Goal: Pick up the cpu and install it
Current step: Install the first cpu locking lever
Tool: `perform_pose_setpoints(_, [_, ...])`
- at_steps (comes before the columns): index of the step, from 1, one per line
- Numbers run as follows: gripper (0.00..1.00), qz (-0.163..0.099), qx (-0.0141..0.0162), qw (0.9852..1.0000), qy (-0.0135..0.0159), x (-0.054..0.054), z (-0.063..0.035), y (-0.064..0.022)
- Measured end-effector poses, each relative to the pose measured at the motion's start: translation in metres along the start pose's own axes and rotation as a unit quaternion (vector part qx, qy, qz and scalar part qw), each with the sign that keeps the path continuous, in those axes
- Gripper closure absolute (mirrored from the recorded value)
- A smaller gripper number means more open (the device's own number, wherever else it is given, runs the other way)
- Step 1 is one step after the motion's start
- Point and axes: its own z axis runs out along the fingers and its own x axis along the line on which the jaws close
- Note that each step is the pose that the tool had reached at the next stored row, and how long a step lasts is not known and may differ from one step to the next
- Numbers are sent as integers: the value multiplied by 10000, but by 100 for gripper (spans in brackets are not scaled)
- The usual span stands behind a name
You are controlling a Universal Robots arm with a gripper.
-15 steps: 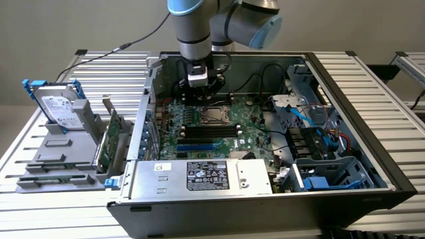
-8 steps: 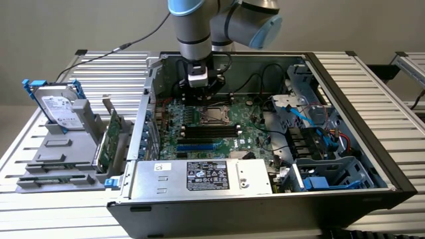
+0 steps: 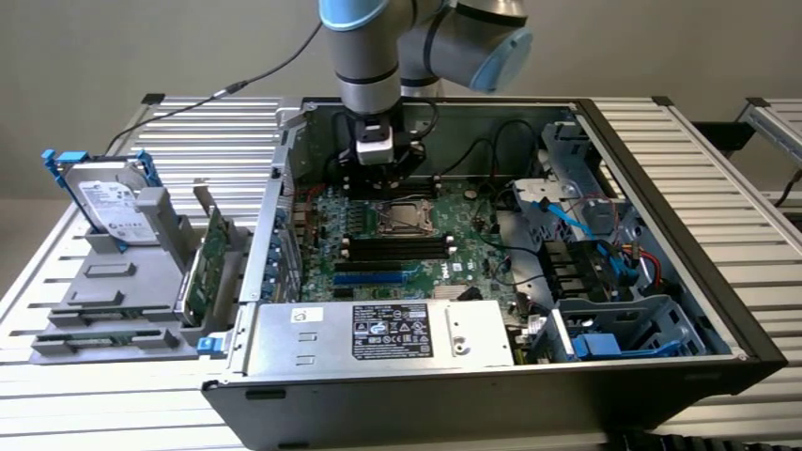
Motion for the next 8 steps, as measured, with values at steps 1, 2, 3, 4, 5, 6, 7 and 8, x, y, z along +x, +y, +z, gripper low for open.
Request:
perform_pose_setpoints(1, [89,0,1,10000,-4,3,1,-2])
perform_pose_setpoints(2, [89,0,1,10000,-10,7,3,-4])
perform_pose_setpoints(3, [89,1,1,10000,-16,11,4,-5])
perform_pose_setpoints(4, [89,2,0,10000,-24,17,5,-6])
perform_pose_setpoints(5, [89,2,0,10000,-34,24,6,-6])
perform_pose_setpoints(6, [89,3,-1,10000,-48,31,6,-6])
perform_pose_setpoints(7, [89,4,-2,10000,-62,35,7,-6])
perform_pose_setpoints(8, [89,5,-2,10000,-75,37,8,-6])
